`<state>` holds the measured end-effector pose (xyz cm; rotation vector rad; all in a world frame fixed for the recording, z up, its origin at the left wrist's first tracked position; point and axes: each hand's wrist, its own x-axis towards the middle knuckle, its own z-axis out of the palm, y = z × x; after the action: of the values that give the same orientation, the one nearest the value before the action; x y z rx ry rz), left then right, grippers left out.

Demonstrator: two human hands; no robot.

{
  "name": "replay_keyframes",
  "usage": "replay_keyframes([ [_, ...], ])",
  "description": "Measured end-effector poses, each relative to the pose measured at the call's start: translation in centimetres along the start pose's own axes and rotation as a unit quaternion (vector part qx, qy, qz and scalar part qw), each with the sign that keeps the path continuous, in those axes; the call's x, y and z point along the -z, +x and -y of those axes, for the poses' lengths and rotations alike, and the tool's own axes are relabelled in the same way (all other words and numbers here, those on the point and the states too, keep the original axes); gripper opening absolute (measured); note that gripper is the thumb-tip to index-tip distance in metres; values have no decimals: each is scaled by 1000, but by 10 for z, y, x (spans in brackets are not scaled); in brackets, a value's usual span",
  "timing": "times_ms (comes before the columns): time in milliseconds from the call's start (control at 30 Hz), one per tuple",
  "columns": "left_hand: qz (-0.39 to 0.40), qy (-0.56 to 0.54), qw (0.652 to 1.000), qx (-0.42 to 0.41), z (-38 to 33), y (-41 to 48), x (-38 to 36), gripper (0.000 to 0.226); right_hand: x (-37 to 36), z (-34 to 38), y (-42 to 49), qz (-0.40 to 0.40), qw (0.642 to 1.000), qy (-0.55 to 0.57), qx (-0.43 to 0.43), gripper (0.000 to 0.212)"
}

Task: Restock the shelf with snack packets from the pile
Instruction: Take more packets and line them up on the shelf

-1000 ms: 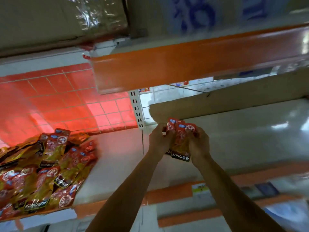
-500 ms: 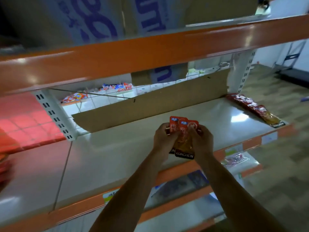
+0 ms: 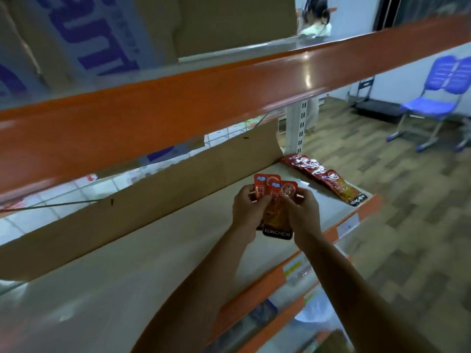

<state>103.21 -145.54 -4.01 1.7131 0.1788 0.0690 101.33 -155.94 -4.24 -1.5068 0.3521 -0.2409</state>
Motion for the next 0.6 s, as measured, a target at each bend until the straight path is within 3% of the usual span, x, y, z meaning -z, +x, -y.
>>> replay_keyframes([
  [300,8,1,1000,18,0,47,-73,16,42,-1,79,14,1000,4,14,38],
  [433,-37,15,998,39,-3,70,-108,9,71,6,126,36,999,27,10,32],
  [600,-85,12,995,57,-3,92,-145,5,113,13,181,66,997,-24,22,28],
])
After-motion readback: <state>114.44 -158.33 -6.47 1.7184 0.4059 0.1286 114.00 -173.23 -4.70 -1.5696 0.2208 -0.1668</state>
